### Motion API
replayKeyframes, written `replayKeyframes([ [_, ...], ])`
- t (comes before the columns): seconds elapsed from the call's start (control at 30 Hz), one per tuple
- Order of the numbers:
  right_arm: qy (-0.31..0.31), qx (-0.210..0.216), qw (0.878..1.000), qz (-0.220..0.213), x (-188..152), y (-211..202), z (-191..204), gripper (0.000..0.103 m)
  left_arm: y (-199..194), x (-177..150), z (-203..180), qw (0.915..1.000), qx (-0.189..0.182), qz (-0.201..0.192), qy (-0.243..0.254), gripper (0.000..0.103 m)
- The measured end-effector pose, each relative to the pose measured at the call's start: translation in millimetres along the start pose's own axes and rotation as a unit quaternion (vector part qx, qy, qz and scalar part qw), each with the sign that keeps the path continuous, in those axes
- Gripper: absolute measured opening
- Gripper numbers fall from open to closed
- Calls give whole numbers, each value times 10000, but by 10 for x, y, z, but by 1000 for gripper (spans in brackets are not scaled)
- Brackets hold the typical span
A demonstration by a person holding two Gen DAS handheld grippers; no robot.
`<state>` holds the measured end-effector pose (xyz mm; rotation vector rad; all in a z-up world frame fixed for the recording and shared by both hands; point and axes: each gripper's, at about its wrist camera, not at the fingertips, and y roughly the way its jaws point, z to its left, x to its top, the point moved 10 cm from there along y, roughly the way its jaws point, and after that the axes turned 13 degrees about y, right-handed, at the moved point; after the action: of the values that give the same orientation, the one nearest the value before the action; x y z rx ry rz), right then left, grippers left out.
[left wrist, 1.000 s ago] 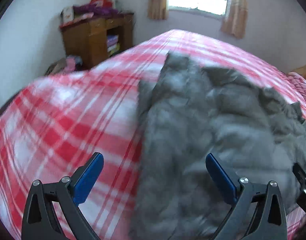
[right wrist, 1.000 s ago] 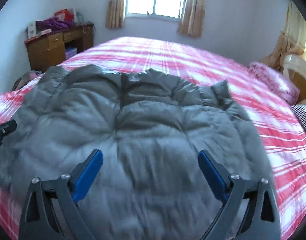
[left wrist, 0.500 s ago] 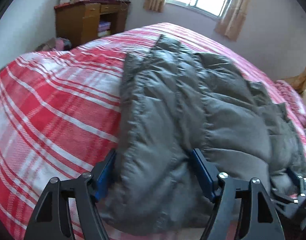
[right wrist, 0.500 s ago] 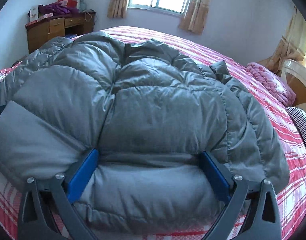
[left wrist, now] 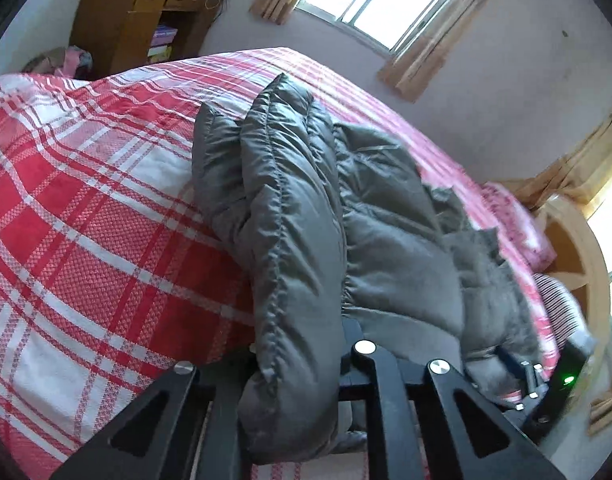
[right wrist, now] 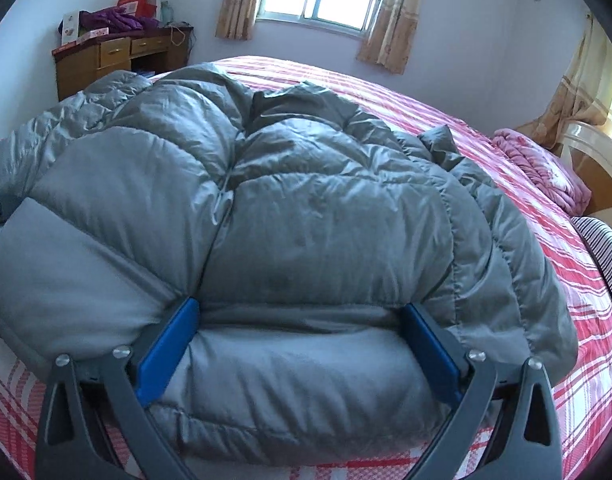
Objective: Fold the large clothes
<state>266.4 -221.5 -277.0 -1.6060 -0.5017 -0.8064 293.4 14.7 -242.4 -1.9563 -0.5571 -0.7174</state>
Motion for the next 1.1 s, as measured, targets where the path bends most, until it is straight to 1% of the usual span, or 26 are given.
replayKeyframes([
  [0.2, -82, -83, 9999, 31, 5, -17, 49, 98, -129, 43, 196, 9981, -444, -81, -419, 8],
  [0.27, -156, -104, 9998, 27, -4, -38, 106, 96, -235, 76, 279, 9972, -505, -175, -514, 8],
  [0.43, -406, -22, 9992, -53, -41, -106, 539, 96, -613, 262, 504, 9956, -486, -542, -590, 8],
  [0.5, -490, 50, 9987, -123, -39, -119, 766, 96, -829, 381, 573, 9952, -390, -733, -510, 8],
  [0.53, -521, 99, 9985, -153, -38, -122, 861, 96, -859, 422, 577, 9952, -341, -784, -473, 8],
  [0.6, -654, 269, 9973, -197, -36, -135, 1119, 96, -1027, 575, 534, 9953, -147, -934, -199, 7],
  [0.63, -707, 385, 9966, -176, -32, -152, 1225, 96, -1032, 624, 498, 9953, -63, -965, -94, 7],
  [0.67, -734, 547, 9957, -118, -23, -169, 1305, 96, -1085, 711, 413, 9948, 27, -1012, 120, 7],
  [0.73, -706, 946, 9930, -7, 3, -273, 1357, 95, -1130, 824, 230, 9931, 168, -1046, 498, 7],
  [0.8, -625, 1186, 9910, -73, 38, -419, 1250, 95, -1155, 936, -92, 9891, 184, -1092, 975, 7],
  [0.83, -514, 1372, 9890, -197, 70, -558, 1091, 97, -1177, 953, -153, 9875, 208, -1088, 1122, 7],
  [0.87, -398, 1455, 9881, -301, 98, -645, 930, 100, -1157, 980, -327, 9844, 213, -1088, 1363, 7],
  [0.9, -217, 1437, 9885, -418, 131, -708, 716, 103, -1098, 998, -548, 9814, 170, -1075, 1582, 7],
  [0.93, 8, 1368, 9892, -518, 165, -739, 481, 103, -1079, 990, -648, 9795, 167, -1057, 1707, 7],
  [0.97, 261, 1274, 9900, -549, 200, -727, 238, 103, -994, 990, -875, 9751, 195, -1021, 1959, 7],
  [1.0, 443, 1199, 9903, -546, 217, -701, 80, 103, -924, 990, -1039, 9713, 191, -1006, 2145, 7],
  [1.03, 822, 1013, 9900, -540, 230, -636, -300, 103, -833, 974, -1236, 9667, 159, -971, 2362, 7],
  [1.07, 1052, 828, 9896, -526, 226, -578, -547, 103, -692, 910, -1515, 9594, 140, -898, 2670, 7],
  [1.1, 1257, 668, 9885, -506, 220, -513, -806, 103, -587, 836, -1697, 9519, 143, -842, 2943, 7],
])
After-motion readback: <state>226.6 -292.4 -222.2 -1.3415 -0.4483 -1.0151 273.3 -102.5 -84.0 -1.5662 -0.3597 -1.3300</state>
